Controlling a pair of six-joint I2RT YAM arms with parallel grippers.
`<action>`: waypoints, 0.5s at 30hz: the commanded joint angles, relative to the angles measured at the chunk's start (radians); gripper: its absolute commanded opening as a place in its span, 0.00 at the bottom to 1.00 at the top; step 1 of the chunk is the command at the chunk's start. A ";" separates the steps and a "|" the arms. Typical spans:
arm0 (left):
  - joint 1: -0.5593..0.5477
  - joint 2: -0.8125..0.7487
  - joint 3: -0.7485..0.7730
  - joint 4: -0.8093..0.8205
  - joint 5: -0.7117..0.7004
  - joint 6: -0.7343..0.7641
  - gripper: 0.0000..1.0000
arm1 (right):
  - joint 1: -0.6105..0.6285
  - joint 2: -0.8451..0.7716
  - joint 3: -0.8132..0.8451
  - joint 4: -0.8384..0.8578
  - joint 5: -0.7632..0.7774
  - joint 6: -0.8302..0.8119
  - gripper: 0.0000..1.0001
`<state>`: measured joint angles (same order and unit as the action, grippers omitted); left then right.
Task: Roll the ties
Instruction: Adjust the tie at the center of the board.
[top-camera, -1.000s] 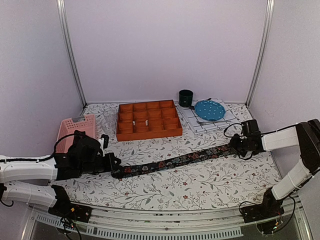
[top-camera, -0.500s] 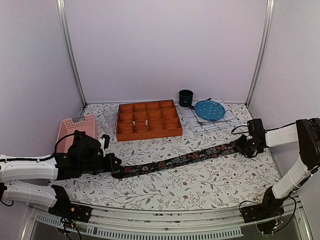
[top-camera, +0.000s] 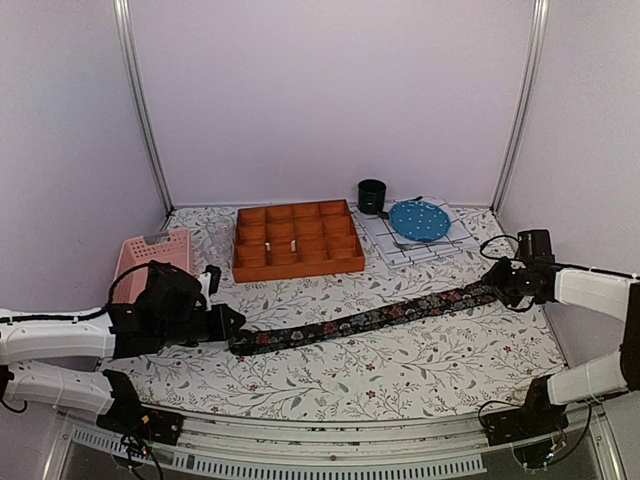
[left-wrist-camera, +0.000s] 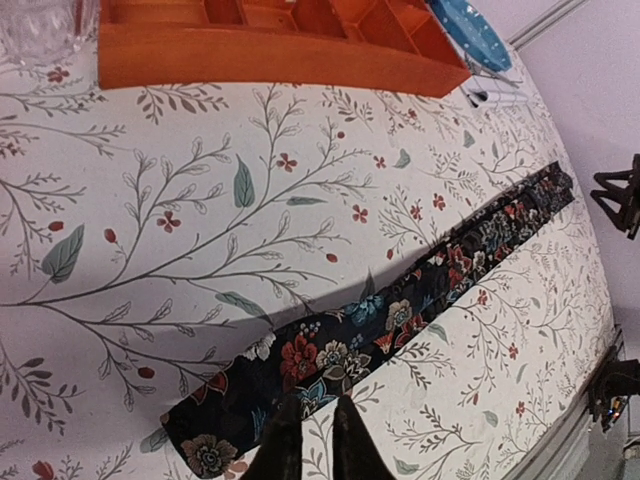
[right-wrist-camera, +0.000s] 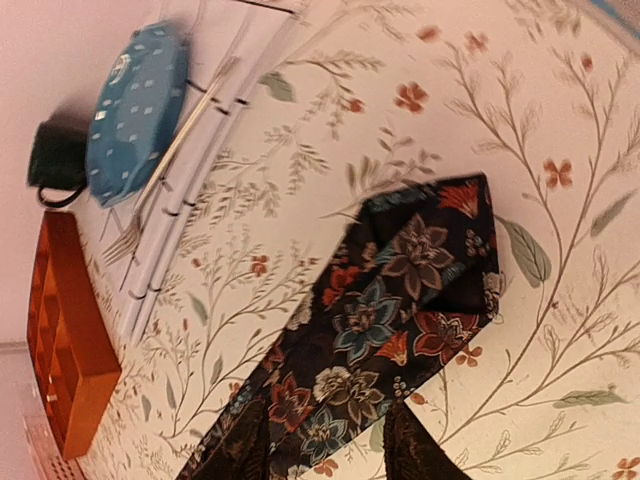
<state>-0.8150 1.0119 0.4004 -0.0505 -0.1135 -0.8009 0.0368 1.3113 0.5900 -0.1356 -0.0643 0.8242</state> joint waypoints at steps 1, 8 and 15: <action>0.010 -0.017 0.030 -0.011 -0.020 0.032 0.18 | 0.004 -0.248 0.014 -0.079 -0.036 -0.057 0.43; 0.009 -0.035 0.002 0.047 -0.024 0.039 0.24 | 0.221 -0.448 -0.040 -0.081 0.009 -0.112 0.52; 0.008 -0.046 -0.002 0.142 -0.026 0.021 0.58 | 0.325 -0.352 -0.094 0.002 0.020 -0.056 0.54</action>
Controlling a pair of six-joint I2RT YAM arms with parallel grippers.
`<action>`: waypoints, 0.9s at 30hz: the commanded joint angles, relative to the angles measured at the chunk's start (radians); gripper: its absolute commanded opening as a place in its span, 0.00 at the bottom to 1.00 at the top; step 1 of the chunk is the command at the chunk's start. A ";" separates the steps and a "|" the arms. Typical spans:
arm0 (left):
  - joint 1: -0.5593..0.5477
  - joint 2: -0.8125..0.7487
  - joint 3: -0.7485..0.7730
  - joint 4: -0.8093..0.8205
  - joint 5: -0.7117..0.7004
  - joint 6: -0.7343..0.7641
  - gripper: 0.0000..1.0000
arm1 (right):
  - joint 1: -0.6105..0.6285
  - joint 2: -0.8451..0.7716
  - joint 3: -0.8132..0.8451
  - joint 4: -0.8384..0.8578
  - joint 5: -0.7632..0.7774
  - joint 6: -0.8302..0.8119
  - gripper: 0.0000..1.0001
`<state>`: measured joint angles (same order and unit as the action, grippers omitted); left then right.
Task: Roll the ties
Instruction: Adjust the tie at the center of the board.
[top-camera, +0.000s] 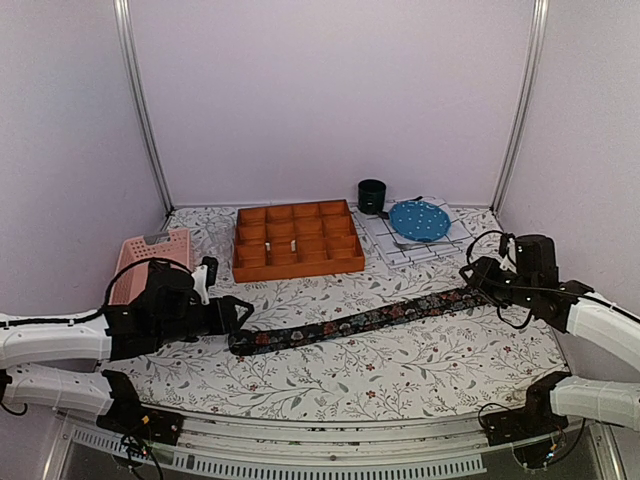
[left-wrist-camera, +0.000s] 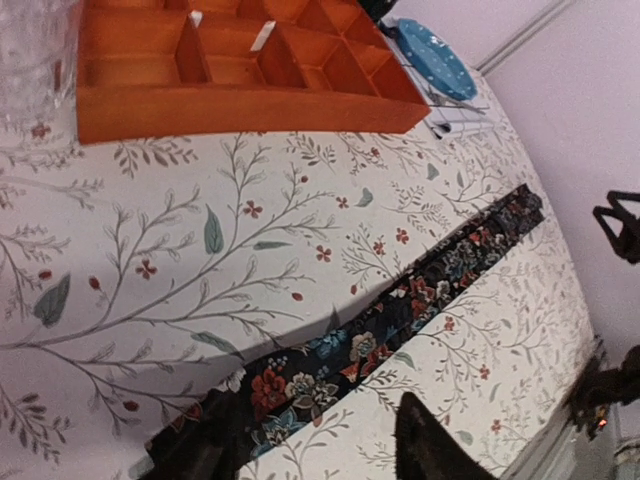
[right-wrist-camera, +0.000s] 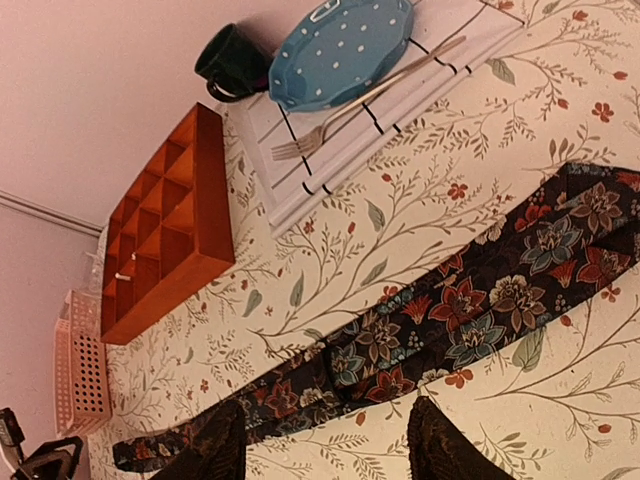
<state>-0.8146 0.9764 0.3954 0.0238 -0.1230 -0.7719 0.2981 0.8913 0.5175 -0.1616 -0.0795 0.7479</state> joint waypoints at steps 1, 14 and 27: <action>0.008 -0.008 0.008 0.068 -0.020 -0.010 0.64 | 0.081 0.084 -0.021 0.024 0.045 0.032 0.54; 0.010 -0.052 -0.009 0.103 -0.086 0.017 0.72 | 0.110 0.092 -0.156 0.284 0.285 0.121 0.58; 0.012 -0.065 0.044 0.048 -0.120 0.014 0.82 | 0.109 0.260 -0.062 0.382 0.346 0.060 0.65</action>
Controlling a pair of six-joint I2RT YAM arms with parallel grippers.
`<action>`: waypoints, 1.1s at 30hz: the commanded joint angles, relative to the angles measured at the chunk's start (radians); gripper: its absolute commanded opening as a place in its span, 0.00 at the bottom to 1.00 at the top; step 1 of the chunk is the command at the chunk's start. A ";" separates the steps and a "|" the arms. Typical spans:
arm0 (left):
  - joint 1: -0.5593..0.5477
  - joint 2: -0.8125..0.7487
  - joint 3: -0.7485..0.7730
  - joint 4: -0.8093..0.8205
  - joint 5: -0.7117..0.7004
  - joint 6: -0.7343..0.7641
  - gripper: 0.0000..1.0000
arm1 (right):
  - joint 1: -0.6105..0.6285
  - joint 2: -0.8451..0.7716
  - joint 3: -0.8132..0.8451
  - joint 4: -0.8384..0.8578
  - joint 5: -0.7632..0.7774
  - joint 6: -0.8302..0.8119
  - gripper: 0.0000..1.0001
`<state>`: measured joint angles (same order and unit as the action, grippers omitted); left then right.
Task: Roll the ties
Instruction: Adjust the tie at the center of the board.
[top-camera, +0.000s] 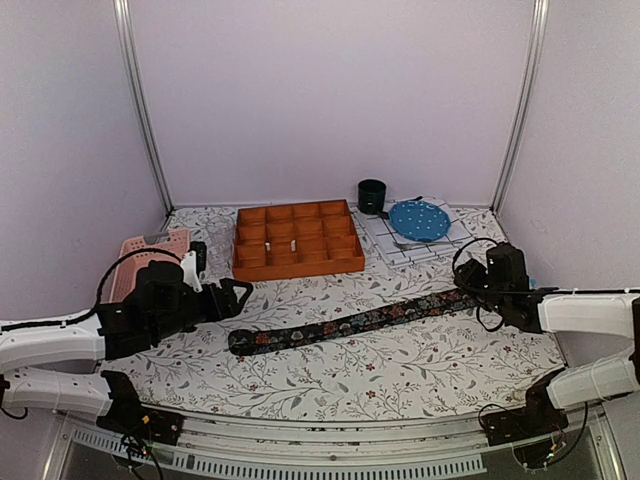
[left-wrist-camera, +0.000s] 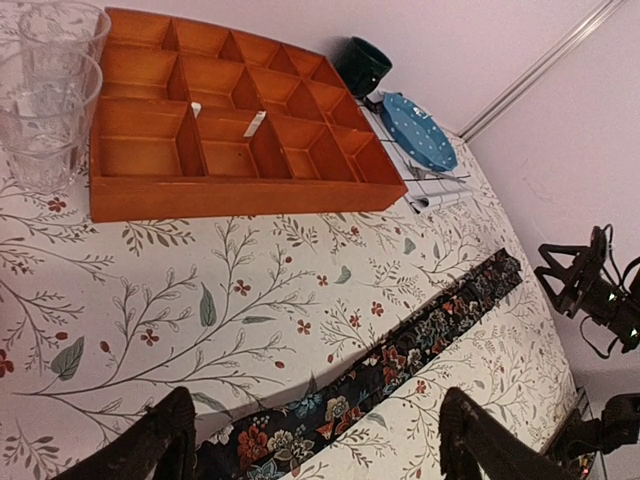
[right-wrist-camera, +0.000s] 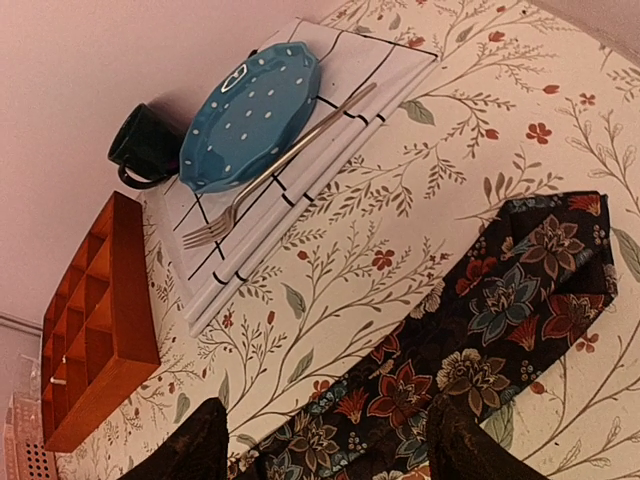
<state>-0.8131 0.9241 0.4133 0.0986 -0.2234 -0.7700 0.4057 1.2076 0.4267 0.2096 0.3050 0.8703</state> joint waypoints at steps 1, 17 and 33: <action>0.010 -0.019 0.024 -0.026 -0.017 0.012 0.82 | 0.001 -0.095 0.026 -0.005 -0.075 -0.083 0.65; 0.010 -0.006 0.020 -0.204 0.010 -0.172 0.77 | 0.192 -0.205 0.058 -0.143 -0.231 -0.180 0.60; 0.052 0.211 0.057 -0.246 -0.030 -0.203 0.71 | 0.341 -0.053 0.073 -0.074 -0.175 -0.107 0.59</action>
<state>-0.7811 1.1263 0.4976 -0.1413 -0.2398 -0.9546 0.7338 1.1259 0.4740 0.1089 0.1020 0.7452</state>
